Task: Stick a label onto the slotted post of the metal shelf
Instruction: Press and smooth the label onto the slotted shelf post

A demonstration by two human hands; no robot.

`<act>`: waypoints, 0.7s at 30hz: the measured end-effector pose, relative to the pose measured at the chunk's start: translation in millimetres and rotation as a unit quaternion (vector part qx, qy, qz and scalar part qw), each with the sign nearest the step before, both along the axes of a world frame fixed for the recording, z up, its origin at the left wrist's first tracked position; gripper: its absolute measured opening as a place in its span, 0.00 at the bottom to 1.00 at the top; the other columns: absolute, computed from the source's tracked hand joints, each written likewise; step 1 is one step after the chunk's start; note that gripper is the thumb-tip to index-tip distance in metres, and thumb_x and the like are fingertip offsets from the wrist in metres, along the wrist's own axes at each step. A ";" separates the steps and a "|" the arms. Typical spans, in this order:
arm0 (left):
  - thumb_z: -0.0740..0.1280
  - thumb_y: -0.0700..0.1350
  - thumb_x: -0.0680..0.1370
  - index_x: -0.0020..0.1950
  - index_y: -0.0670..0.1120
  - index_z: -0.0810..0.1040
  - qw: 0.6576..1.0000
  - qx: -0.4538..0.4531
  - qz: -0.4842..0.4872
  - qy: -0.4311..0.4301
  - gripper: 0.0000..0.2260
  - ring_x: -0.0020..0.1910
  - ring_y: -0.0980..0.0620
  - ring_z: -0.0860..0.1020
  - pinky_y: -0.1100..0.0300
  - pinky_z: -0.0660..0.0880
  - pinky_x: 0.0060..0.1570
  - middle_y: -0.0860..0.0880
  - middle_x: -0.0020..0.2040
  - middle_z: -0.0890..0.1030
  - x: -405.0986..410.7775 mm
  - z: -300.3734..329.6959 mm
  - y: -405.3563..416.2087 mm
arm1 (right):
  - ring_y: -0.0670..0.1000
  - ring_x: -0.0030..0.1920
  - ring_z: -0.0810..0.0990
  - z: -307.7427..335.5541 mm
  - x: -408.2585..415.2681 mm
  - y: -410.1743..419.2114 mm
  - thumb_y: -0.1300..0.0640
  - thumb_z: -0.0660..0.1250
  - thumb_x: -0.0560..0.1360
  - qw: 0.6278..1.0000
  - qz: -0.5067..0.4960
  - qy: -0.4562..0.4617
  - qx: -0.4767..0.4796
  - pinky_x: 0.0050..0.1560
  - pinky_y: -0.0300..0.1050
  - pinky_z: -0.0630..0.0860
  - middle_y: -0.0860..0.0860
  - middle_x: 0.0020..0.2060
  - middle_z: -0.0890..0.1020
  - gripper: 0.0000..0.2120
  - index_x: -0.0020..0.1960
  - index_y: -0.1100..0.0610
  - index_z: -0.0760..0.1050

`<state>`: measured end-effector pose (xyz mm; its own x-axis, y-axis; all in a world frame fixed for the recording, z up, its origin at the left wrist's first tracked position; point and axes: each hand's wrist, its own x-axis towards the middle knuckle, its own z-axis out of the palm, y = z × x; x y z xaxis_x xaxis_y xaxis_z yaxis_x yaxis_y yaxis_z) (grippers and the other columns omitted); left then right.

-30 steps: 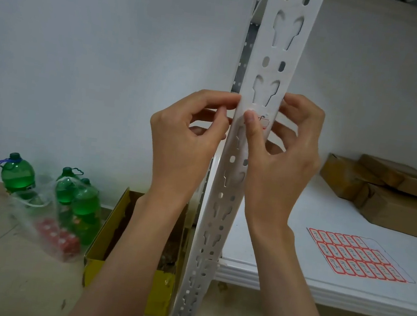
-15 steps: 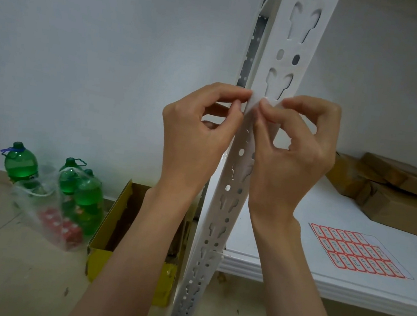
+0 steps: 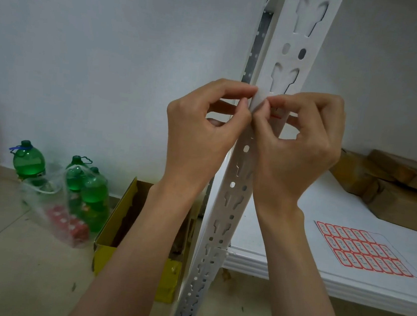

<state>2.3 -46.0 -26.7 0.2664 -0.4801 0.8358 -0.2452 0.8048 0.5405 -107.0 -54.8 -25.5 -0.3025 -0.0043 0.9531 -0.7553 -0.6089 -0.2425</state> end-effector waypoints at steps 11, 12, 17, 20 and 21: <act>0.69 0.44 0.79 0.56 0.44 0.84 1.000 0.002 0.005 0.008 0.09 0.48 0.53 0.84 0.57 0.84 0.42 0.50 0.51 0.85 -2.2 0.0 1.2 | 0.43 0.49 0.76 -3.0 -5.5 3.0 0.56 0.74 0.75 0.998 0.054 -0.018 0.019 0.49 0.32 0.78 0.57 0.47 0.82 0.08 0.50 0.60 0.84; 0.69 0.44 0.79 0.56 0.44 0.84 1.000 0.002 0.007 0.008 0.09 0.48 0.53 0.84 0.57 0.84 0.42 0.50 0.51 0.85 -2.4 -0.1 1.3 | 0.43 0.50 0.76 -3.6 -5.8 2.9 0.55 0.75 0.75 0.998 0.054 -0.015 0.022 0.49 0.34 0.79 0.57 0.47 0.81 0.09 0.50 0.60 0.84; 0.69 0.44 0.79 0.56 0.43 0.84 1.000 0.003 0.010 0.011 0.09 0.48 0.53 0.84 0.57 0.84 0.42 0.50 0.51 0.85 -3.3 0.4 2.3 | 0.49 0.48 0.79 -1.6 -3.2 4.3 0.57 0.76 0.75 0.997 0.068 -0.014 0.023 0.45 0.47 0.82 0.56 0.45 0.80 0.06 0.46 0.60 0.85; 0.69 0.45 0.79 0.56 0.44 0.84 1.000 0.006 0.012 0.010 0.09 0.48 0.53 0.84 0.58 0.84 0.43 0.50 0.51 0.85 -3.8 0.4 3.3 | 0.51 0.47 0.79 -0.2 -0.2 4.9 0.56 0.75 0.75 0.998 0.056 -0.024 0.033 0.43 0.49 0.82 0.55 0.45 0.81 0.06 0.46 0.59 0.84; 0.69 0.45 0.79 0.56 0.44 0.84 1.000 0.006 0.013 0.008 0.09 0.48 0.53 0.84 0.58 0.84 0.43 0.50 0.51 0.85 -3.8 0.5 3.7 | 0.51 0.47 0.79 0.3 0.6 4.9 0.55 0.75 0.75 0.998 0.051 -0.025 0.037 0.43 0.48 0.82 0.54 0.45 0.81 0.07 0.46 0.59 0.84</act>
<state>-1.4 -42.3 -26.1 0.2923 -0.4828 0.8255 -0.2563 0.7921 0.5540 -106.4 -49.9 -25.2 -0.3448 -0.1066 0.9326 -0.6766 -0.6605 -0.3256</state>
